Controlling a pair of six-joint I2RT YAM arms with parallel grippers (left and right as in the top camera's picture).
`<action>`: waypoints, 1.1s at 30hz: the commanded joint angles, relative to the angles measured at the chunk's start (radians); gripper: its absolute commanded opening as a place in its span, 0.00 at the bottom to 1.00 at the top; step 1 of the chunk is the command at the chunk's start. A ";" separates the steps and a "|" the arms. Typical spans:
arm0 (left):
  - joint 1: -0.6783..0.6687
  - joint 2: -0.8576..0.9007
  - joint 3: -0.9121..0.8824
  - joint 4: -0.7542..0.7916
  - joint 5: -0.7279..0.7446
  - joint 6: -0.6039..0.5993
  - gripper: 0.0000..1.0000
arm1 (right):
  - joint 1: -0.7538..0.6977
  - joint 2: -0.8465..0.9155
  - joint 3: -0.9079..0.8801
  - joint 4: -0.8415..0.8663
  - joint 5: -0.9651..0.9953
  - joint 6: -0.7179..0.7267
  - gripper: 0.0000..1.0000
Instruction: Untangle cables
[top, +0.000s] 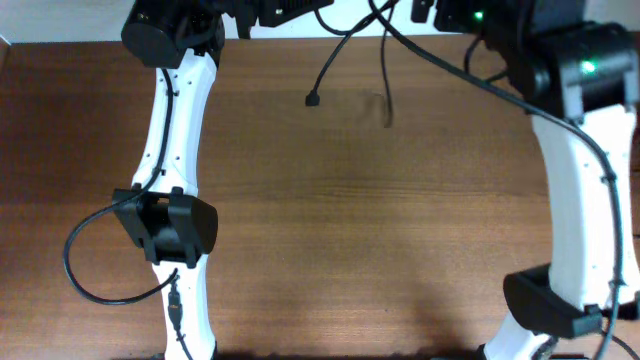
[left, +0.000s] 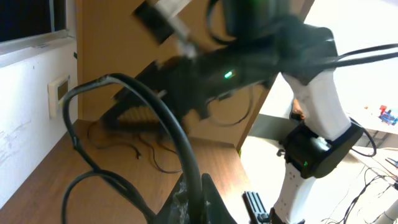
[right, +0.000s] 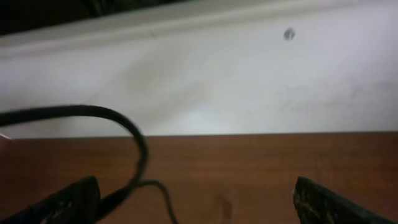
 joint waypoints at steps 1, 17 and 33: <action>0.000 -0.009 0.020 0.003 0.001 -0.001 0.00 | 0.002 -0.033 0.018 -0.004 0.002 0.006 0.97; -0.007 -0.010 0.020 -0.003 0.002 -0.011 0.00 | 0.065 0.124 -0.004 0.085 0.031 0.029 0.04; 0.326 -0.011 0.020 0.162 0.002 -0.296 0.00 | -0.518 0.119 -0.004 -0.146 0.249 0.004 0.04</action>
